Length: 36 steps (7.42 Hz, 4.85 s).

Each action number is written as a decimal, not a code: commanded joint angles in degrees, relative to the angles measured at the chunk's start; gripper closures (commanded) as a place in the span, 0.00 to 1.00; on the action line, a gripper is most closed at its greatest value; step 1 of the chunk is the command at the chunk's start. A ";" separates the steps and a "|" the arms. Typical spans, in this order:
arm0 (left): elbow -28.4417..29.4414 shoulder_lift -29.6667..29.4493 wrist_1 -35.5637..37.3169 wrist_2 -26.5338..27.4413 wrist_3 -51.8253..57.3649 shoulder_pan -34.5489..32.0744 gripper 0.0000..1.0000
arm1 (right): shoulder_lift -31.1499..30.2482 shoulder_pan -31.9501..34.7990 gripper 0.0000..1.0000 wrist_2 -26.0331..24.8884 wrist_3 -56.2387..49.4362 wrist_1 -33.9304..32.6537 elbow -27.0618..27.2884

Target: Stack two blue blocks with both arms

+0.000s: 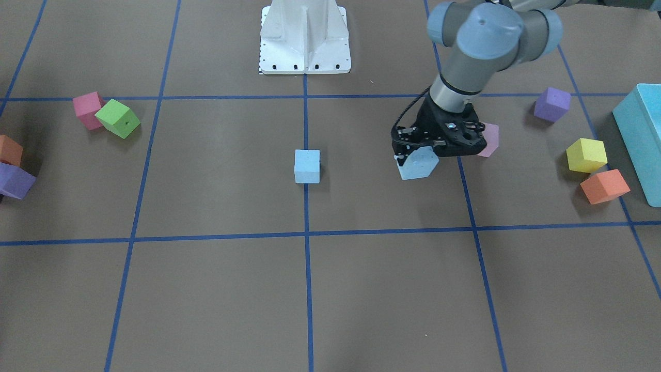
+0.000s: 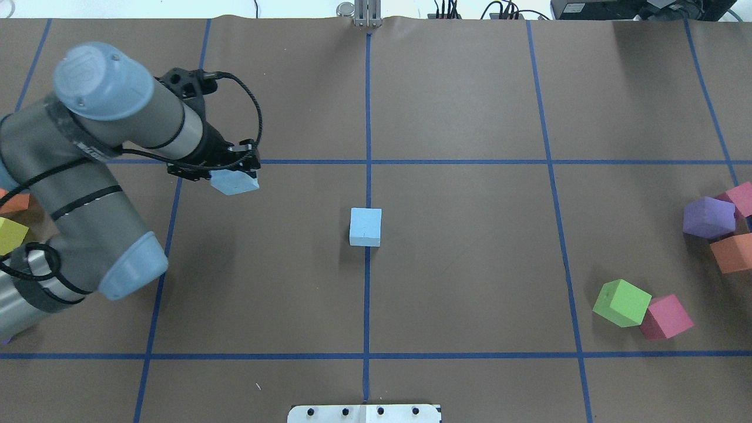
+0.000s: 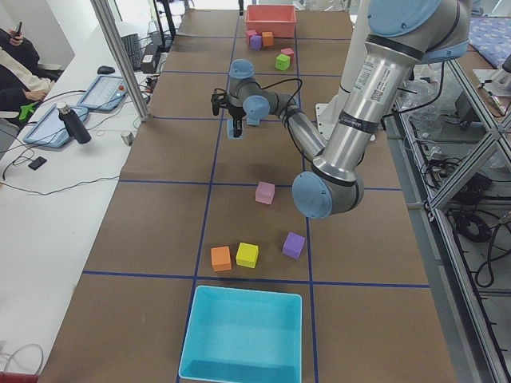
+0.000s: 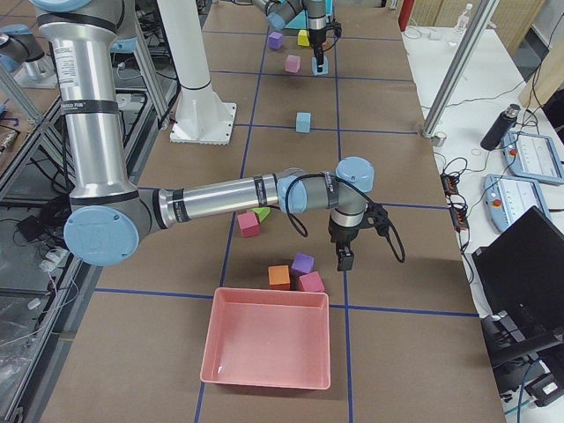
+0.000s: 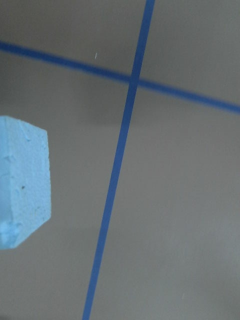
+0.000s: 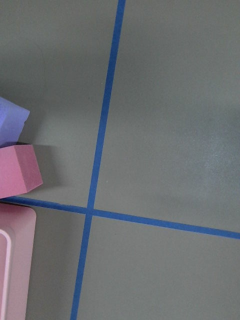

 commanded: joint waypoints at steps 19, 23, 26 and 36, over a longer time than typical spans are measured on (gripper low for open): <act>18.78 -20.59 5.91 6.96 5.80 13.20 0.81 | -1.05 -0.03 0.00 0.03 0.08 0.00 -0.20; 18.69 -20.67 5.82 6.88 5.72 13.20 0.38 | -1.05 -0.03 0.00 0.03 0.17 0.00 -0.29; 18.26 -20.67 5.64 6.96 3.79 13.11 0.03 | -1.05 0.06 0.00 0.12 0.17 0.00 -0.29; -5.67 8.29 14.16 -14.86 49.80 -18.89 0.02 | -5.88 2.77 0.00 0.74 -3.41 0.09 0.85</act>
